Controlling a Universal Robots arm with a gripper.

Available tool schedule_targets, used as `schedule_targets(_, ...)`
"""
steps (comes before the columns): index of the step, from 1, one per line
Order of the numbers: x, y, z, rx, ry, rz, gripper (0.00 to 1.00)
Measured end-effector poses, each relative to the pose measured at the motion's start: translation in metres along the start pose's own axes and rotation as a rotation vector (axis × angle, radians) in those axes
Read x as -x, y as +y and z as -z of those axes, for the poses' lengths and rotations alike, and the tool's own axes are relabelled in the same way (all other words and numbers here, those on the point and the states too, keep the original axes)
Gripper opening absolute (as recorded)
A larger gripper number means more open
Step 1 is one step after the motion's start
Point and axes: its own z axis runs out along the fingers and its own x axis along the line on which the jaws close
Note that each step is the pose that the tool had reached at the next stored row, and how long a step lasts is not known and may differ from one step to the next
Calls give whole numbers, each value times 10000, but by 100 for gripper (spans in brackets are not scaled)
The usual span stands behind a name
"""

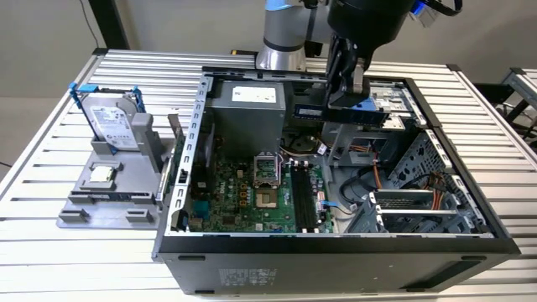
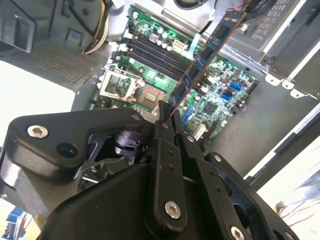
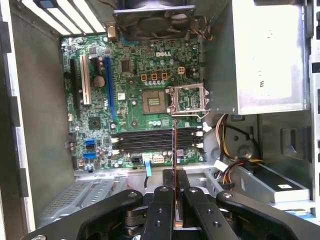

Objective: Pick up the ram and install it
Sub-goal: 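Insert the ram into the slot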

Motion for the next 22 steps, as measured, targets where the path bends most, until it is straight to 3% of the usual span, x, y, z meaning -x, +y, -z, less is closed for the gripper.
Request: schedule_targets(22,23,2,-1,-1,18,591,0)
